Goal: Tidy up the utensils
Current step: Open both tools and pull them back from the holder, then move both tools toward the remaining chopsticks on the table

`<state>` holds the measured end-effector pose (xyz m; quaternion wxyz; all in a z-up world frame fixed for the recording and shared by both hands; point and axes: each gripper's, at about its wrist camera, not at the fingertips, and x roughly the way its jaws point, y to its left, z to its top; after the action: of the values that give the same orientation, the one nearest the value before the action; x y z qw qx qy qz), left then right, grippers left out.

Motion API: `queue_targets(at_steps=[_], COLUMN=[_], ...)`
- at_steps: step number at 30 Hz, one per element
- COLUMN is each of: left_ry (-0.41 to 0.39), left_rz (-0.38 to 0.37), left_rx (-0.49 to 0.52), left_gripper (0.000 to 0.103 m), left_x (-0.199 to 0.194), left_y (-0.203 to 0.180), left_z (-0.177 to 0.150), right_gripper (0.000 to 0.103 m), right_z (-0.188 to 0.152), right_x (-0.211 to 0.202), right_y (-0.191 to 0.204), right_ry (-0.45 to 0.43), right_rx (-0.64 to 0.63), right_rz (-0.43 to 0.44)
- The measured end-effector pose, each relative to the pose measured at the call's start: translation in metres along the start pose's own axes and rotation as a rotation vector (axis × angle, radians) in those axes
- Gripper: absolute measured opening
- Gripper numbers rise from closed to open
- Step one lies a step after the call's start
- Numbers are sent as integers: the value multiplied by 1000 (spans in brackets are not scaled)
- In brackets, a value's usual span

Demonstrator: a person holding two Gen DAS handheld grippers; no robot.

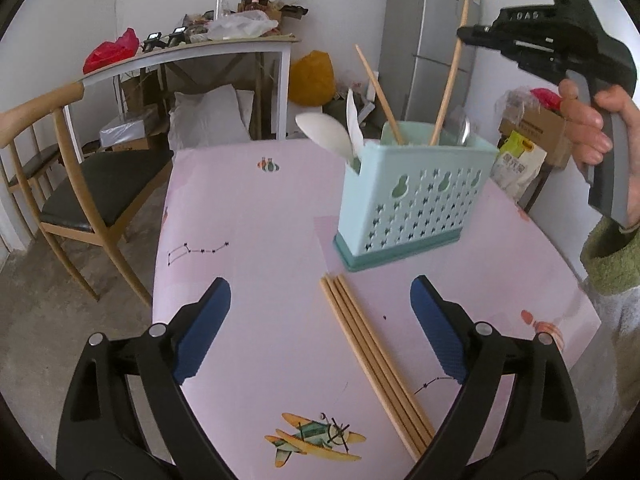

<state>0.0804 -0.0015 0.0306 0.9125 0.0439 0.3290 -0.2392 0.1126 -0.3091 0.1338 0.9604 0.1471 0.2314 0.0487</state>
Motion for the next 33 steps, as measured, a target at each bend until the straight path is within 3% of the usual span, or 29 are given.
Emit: queue_targets(at_steps=[6, 7, 9, 11, 16, 20, 24, 31, 33], left_ry=[25, 29, 42, 51, 74, 90, 101, 173, 205], left_rz=[12, 14, 17, 21, 36, 33, 15, -24, -58], left_rx=[-22, -28, -49, -64, -108, -130, -116, -87, -85], left_gripper=[88, 88, 88, 88, 88, 88, 86, 54, 46], left_x=[5, 6, 9, 11, 14, 15, 15, 26, 31], left_y=[4, 5, 8, 12, 21, 27, 24, 11, 6], left_z=[-2, -3, -5, -8, -14, -18, -20, -27, -31], right_gripper=[8, 8, 25, 33, 36, 37, 37, 37, 37], right_z=[-22, -22, -20, -16, -16, -33, -71, -167, -189], right_x=[12, 9, -2, -18, -59, -82, -81, -38, -30], right_y=[-15, -16, -22, -26, -31, -24, -11, 5, 12], right_ry=[102, 99, 76, 33, -51, -56, 40, 339, 402], right_rx=[-9, -8, 3, 9, 23, 20, 15, 90, 86], right_rz=[-86, -96, -123, -146, -190, -168, -124, -55, -69])
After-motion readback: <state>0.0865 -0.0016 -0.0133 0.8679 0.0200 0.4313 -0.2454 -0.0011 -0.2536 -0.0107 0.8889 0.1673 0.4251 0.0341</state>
